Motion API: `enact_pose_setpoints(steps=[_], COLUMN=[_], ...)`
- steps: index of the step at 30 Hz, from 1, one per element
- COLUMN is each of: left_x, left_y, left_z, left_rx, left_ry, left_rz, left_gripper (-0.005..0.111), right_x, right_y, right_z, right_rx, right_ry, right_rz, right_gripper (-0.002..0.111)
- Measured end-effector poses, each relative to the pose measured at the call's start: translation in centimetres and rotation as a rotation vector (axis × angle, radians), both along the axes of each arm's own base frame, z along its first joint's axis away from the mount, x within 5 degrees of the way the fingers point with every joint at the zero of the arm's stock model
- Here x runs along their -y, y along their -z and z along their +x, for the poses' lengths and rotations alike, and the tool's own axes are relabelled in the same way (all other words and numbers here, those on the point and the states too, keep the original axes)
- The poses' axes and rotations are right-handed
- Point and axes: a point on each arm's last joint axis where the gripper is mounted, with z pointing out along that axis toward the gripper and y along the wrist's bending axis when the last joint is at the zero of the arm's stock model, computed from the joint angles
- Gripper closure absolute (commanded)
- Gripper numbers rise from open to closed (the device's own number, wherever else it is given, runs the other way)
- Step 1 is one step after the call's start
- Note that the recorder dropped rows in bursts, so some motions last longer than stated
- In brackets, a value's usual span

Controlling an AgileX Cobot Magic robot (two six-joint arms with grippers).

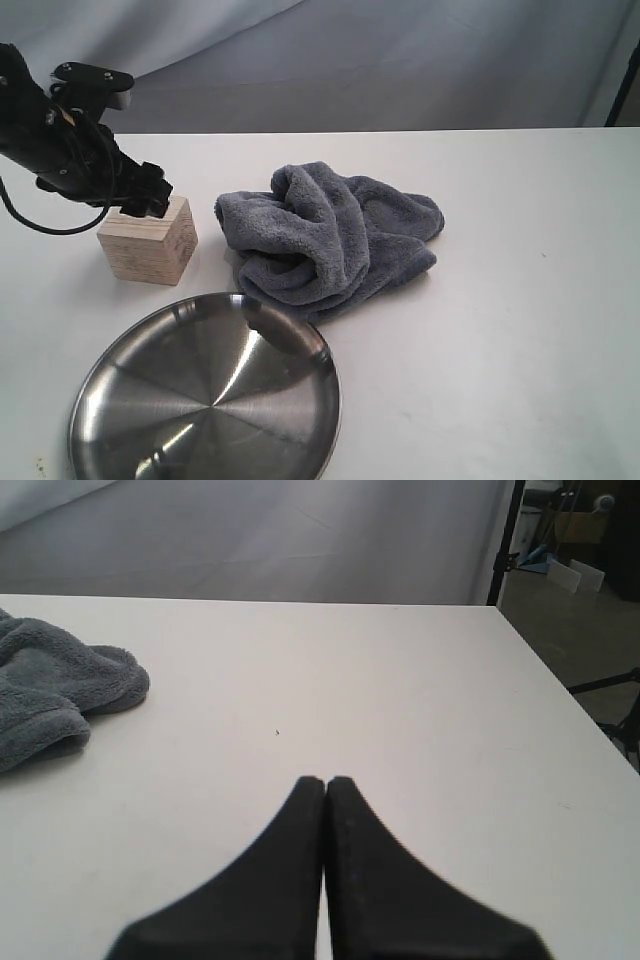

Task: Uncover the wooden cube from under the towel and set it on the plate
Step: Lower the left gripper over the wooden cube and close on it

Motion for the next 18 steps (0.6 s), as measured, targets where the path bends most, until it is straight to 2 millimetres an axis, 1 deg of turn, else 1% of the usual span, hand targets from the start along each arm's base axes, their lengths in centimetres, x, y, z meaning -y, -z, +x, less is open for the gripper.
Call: enact_pose_setpoints(steps=[15,18], left_x=[0.00,0.04], left_y=[0.08,0.60], left_z=[-0.01,0.13], left_rx=[-0.005,-0.016], left_ry=[0.000,-0.001], left_rz=[0.001,0.001], left_gripper=[0.002,0.002], right_x=[0.00,0.00], right_y=[0.00,0.00], right_z=[0.00,0.00], right_rx=[0.000,0.000], right_ry=[0.000,0.000], right_rz=[0.000,0.000], right_gripper=[0.108,0.108])
